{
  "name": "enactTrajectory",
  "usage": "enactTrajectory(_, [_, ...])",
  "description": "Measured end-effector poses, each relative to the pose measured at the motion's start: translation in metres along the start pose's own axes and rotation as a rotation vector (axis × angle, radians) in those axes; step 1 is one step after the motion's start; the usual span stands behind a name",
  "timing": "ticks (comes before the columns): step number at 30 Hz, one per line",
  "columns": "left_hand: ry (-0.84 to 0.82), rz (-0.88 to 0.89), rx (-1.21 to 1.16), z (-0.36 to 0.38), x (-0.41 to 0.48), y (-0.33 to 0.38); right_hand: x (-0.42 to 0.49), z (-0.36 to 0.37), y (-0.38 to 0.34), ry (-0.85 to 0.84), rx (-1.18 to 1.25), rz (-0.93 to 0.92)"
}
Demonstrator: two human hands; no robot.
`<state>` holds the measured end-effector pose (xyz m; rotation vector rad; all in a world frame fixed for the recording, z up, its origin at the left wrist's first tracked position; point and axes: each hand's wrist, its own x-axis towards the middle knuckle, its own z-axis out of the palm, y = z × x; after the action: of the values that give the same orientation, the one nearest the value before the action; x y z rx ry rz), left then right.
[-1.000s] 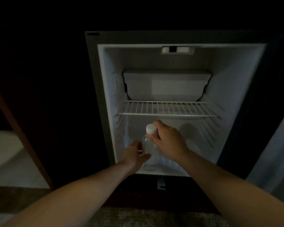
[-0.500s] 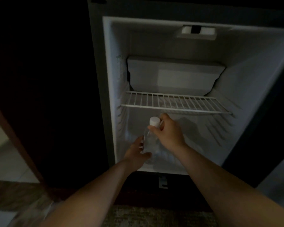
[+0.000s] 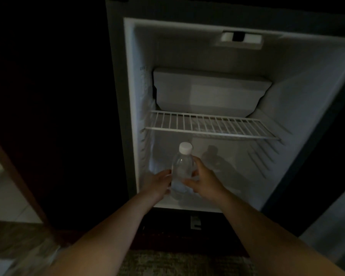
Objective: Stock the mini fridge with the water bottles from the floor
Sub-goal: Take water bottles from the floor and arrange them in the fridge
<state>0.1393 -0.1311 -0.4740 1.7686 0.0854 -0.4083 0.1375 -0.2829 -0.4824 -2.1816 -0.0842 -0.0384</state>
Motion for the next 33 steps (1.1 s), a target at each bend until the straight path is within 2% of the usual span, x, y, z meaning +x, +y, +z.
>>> enactTrajectory(6, [0.091,0.037,-0.101,0.011,0.017,-0.009,0.020,0.012,-0.005,0.119,0.046,0.033])
enactTrajectory(9, [0.128,0.036,-0.232,0.014,0.024,-0.009,0.035,0.022,-0.009,0.146,0.079,0.047])
enactTrajectory(16, [0.218,0.040,-0.362,0.007,0.059,-0.013,0.070,0.040,-0.007,0.186,0.089,0.112])
enactTrajectory(23, [0.268,-0.032,-0.313,0.009,0.078,-0.016,0.077,0.064,0.001,0.218,0.352,0.186])
enactTrajectory(27, [0.185,0.039,-0.350,0.007,0.076,-0.010,0.081,0.080,0.007,0.214,0.473,0.194])
enactTrajectory(33, [0.203,0.071,-0.333,0.006,0.111,-0.024,0.092,0.083,0.003,0.116,0.750,0.323])
